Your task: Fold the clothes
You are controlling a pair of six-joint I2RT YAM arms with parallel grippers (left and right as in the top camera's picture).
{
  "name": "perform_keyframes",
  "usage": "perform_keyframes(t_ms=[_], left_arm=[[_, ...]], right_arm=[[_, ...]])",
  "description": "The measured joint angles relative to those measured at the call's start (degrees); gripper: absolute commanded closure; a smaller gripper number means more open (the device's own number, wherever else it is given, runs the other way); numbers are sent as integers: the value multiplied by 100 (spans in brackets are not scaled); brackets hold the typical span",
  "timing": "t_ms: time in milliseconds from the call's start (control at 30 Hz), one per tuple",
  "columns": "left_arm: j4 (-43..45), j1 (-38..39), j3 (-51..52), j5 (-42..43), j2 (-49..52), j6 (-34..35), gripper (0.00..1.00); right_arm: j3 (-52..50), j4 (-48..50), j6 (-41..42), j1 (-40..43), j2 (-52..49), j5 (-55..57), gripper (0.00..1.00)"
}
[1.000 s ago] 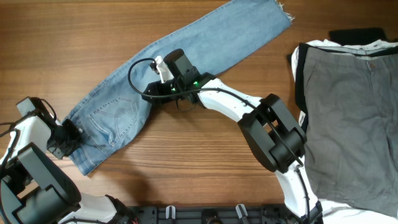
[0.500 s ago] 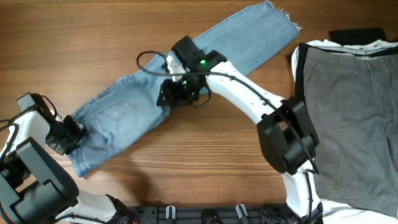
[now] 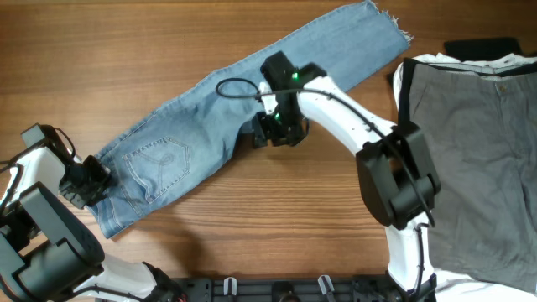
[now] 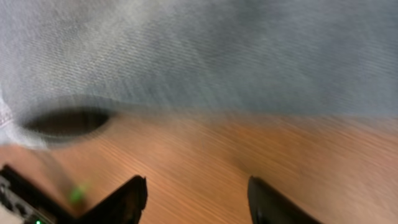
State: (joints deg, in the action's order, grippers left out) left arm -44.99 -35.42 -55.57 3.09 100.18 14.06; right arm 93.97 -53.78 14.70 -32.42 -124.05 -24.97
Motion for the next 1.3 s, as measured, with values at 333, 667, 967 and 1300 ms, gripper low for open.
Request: perform_keyframes(t_ms=[333, 667, 967, 1300], left_arm=[[63, 2, -7, -22, 7, 7, 54], [61, 2, -13, -24, 7, 7, 54], [-350, -33, -603, -398, 216, -2, 29], [-385, -37, -605, -479, 227, -2, 34]], right_arm=[[-1174, 3198, -240, -1080, 13, -90, 40], [-1252, 3499, -291, -999, 37, -15, 96], [-162, -170, -481, -909, 227, -623, 96], [35, -1051, -474, -503, 332, -284, 32]])
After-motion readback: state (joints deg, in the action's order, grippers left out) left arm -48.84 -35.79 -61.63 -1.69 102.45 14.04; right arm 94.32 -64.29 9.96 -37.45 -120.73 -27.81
